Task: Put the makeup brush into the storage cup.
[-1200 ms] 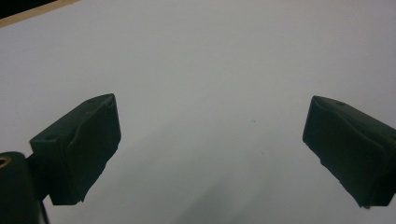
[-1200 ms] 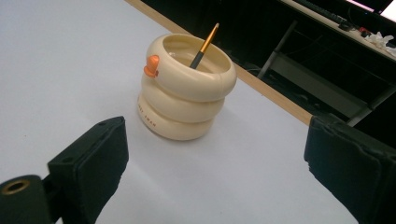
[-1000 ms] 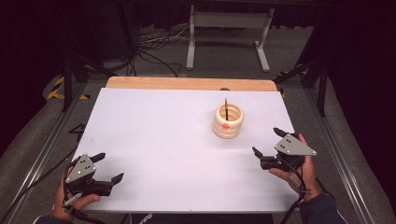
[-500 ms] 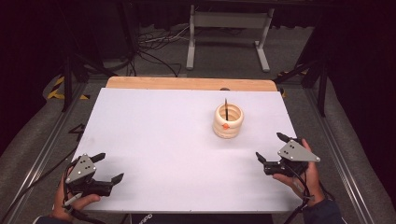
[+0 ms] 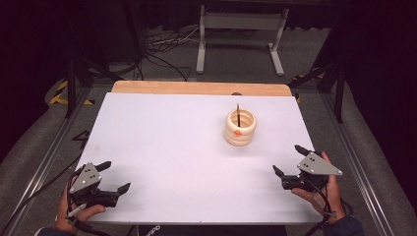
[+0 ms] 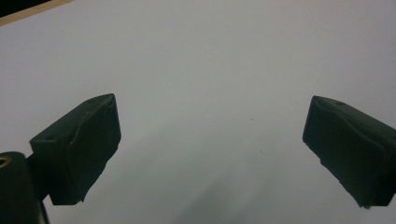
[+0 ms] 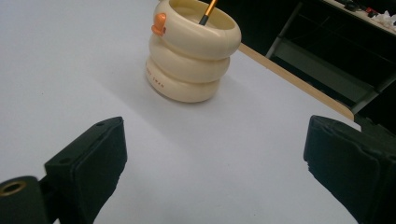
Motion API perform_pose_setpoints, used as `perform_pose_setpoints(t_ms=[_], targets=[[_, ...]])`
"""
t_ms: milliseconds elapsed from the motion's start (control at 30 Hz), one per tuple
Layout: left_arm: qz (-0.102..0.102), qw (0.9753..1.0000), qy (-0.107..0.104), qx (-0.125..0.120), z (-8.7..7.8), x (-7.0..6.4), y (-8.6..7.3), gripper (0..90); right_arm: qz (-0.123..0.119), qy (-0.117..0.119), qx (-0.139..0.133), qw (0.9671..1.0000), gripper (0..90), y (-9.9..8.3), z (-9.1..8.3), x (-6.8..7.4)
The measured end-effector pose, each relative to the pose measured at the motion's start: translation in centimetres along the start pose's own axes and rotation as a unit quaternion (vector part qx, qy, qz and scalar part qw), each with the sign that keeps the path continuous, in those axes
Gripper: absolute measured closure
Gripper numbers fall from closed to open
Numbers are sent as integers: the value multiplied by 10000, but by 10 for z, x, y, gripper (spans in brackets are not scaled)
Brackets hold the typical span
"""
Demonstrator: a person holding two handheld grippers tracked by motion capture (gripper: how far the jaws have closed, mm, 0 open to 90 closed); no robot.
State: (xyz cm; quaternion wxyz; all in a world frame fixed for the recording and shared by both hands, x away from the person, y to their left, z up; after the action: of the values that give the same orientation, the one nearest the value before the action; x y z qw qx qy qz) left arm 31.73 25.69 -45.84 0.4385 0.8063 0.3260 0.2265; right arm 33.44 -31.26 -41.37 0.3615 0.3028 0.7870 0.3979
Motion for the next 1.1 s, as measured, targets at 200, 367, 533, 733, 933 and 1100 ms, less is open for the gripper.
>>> perform_pose_setpoints(t_ms=[200, 367, 533, 733, 933, 1100], targets=[[21, 10000, 4, 19, 0, 0, 0, 51, -30, -29, 59, 10000, 66, -6, -4, 1], [16, 10000, -9, 32, 1, -1, 0, 50, 1, -32, 97, 9999, 65, -11, -6, 1], [20, 10000, -16, 36, 1, -1, 0, 51, 44, -86, 141, 9999, 65, -20, -10, -2], [26, 10000, -7, 46, 1, -1, 0, 51, 103, -124, 148, 9998, 65, -27, -15, -5], [21, 10000, -20, 42, 1, 0, 0, 50, 184, -171, 177, 9995, 65, -36, -20, -8], [11, 10000, -37, 32, 2, 0, 0, 51, 155, -245, 278, 9992, 65, -43, -23, -8]])
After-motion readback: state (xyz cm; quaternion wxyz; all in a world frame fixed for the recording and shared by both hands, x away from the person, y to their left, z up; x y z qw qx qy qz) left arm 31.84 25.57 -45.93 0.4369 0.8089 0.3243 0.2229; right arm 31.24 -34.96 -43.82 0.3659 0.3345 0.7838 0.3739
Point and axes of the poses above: each handheld gripper's, and its own axes: z roughly forward along the jaws, y roughly out of its top, x roughly to its left, the point moved 3 cm from there along z, roughly forward along the jaws, and after that the axes turned 1 degree about y, right-handed, at the moved point
